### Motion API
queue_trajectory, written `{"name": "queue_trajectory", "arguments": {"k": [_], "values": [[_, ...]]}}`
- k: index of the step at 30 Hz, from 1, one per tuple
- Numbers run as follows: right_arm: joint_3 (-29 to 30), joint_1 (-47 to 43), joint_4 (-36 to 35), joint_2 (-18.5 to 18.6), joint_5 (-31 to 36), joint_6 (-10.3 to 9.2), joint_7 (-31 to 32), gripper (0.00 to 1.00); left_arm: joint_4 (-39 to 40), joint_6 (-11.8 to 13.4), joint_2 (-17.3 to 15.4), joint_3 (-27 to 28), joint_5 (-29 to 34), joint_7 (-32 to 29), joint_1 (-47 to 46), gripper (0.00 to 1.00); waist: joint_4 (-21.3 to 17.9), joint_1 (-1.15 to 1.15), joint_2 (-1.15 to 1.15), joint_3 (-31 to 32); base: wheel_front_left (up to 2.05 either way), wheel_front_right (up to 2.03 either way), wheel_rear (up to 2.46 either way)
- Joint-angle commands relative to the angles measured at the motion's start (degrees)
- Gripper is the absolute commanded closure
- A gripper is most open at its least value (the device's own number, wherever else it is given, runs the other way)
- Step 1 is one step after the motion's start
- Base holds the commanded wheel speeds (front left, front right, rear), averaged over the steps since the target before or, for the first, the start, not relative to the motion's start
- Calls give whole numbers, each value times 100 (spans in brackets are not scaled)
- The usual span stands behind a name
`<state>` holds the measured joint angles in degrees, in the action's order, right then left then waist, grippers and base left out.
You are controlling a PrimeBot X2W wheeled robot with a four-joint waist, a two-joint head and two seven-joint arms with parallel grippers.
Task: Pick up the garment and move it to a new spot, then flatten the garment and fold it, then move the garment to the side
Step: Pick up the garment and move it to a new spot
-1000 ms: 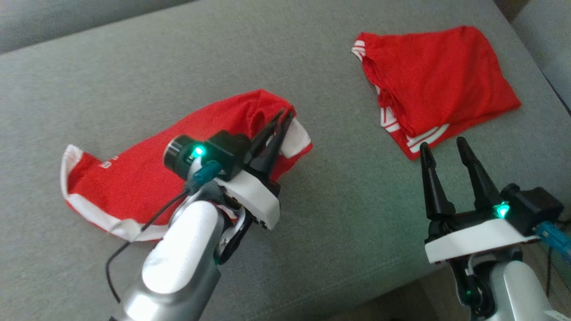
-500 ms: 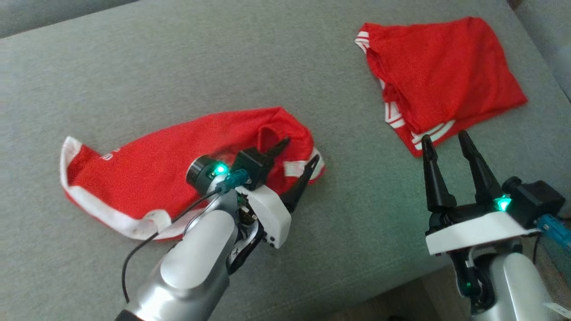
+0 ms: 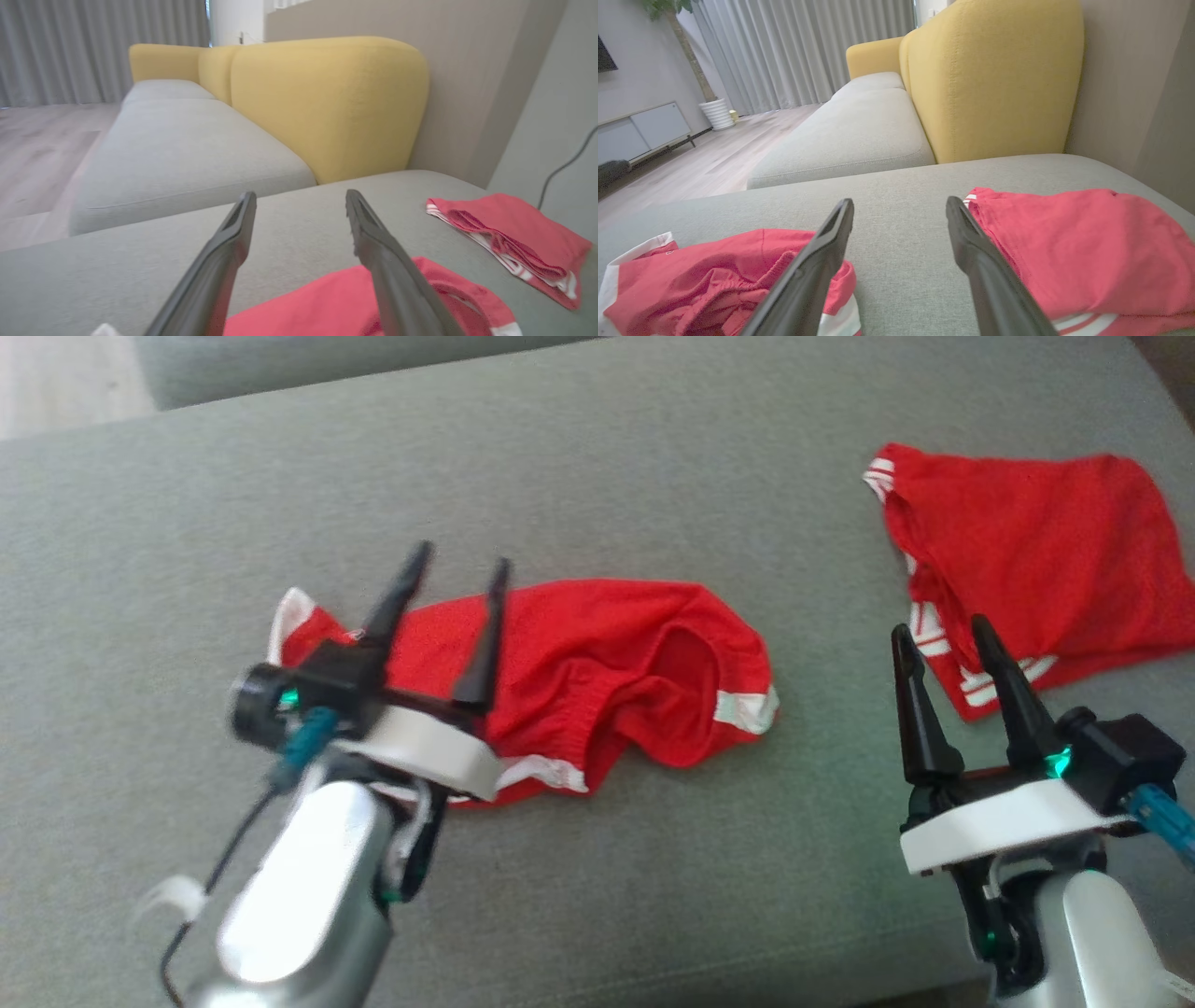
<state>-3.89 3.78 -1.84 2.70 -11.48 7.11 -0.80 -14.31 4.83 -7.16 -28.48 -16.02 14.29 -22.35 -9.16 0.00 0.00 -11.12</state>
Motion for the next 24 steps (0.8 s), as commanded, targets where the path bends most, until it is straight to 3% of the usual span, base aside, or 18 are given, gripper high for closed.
{"name": "queue_trajectory", "arguments": {"k": [1, 7, 12, 24], "values": [[-99, -1, -235, 18, 66, 37, 34, 0, 348, 83, -145, 370, 9, 67, -64, 0, 229, 0, 0, 154, 0, 0, 0], [-45, -91, -279, 18, 130, 37, 141, 0, 688, 188, -395, 1123, -6, 69, 389, 0, 531, 0, 0, 329, 0, 0, 0], [-26, -191, -289, 18, 171, 37, 233, 0, 748, 56, -538, 1644, -117, 70, 924, 0, 712, 0, 0, 513, 0, 0, 0], [24, -596, -311, 18, 207, 37, 357, 0, 741, -255, -648, 1569, -205, 69, 1722, 0, 835, 0, 0, 893, 0, 0, 0]]}}
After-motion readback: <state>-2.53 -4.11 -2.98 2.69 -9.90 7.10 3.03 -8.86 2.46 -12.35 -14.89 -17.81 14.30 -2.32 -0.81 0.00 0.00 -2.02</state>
